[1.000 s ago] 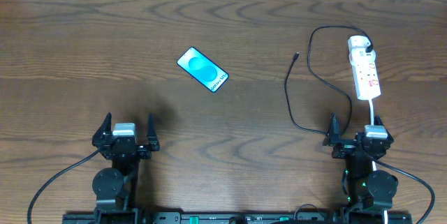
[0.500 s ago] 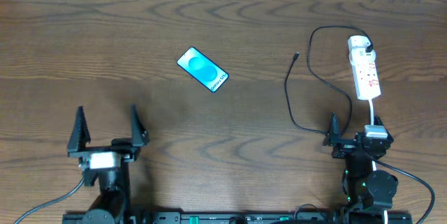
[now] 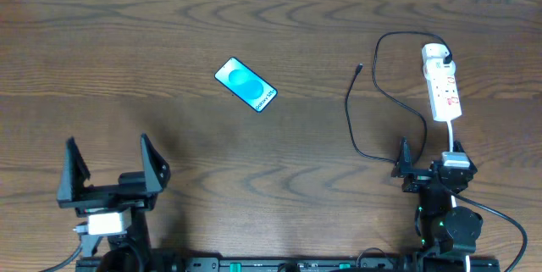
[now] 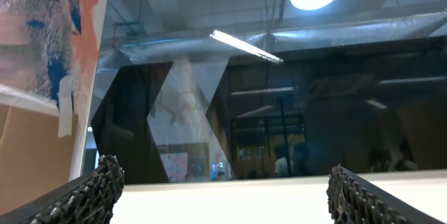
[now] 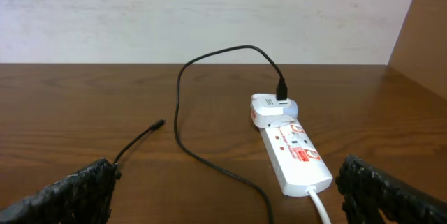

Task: Plug charger to phone and switch on socket
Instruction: 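Open the left gripper and move it forward over the blue phone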

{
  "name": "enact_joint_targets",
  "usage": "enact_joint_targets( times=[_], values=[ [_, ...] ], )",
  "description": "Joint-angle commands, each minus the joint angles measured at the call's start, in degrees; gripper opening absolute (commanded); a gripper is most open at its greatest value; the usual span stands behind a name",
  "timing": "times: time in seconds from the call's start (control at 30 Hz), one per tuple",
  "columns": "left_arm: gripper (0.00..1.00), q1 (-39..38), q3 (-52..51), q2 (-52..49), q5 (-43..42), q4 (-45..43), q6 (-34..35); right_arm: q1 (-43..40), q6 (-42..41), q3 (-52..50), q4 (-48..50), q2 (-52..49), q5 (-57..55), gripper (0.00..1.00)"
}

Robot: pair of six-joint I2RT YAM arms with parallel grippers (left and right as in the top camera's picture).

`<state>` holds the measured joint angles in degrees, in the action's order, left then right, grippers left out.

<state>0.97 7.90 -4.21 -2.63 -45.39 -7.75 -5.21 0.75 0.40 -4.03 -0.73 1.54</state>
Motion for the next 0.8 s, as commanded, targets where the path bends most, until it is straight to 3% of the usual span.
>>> enact_joint_targets(
  times=[0.0, 0.17, 0.27, 0.37, 0.47, 0.63, 0.77],
  values=[
    [0.95, 0.2, 6.1, -6.2, 0.3, -0.3, -0.3, 0.4, 0.6, -0.1, -0.2, 0.1, 0.1, 0.99],
    [0.95, 0.2, 14.4, -16.7, 0.3, 2.9, 6.3, 0.4, 0.6, -0.1, -0.2, 0.1, 0.1, 0.99],
    [0.95, 0.2, 20.4, -22.7, 0.0, 9.1, 11.9, 0.4, 0.6, -0.1, -0.2, 0.1, 0.1, 0.99],
    [0.95, 0.2, 26.7, -28.0, -3.9, 16.8, 13.0, 0.4, 0.6, -0.1, -0.2, 0.1, 0.1, 0.99],
    [0.95, 0.2, 34.0, -32.8, -6.0, 28.0, 13.3, 0.4, 0.6, -0.1, -0.2, 0.1, 0.1, 0.99],
    [0.95, 0.2, 50.9, -41.8, -6.2, 54.9, 14.1, 0.4, 0.6, -0.1, -0.2, 0.1, 0.1, 0.99],
    [0.95, 0.2, 60.4, -46.8, -7.8, 68.3, 14.1, 0.4, 0.6, -0.1, -0.2, 0.1, 0.1, 0.99]
  ],
)
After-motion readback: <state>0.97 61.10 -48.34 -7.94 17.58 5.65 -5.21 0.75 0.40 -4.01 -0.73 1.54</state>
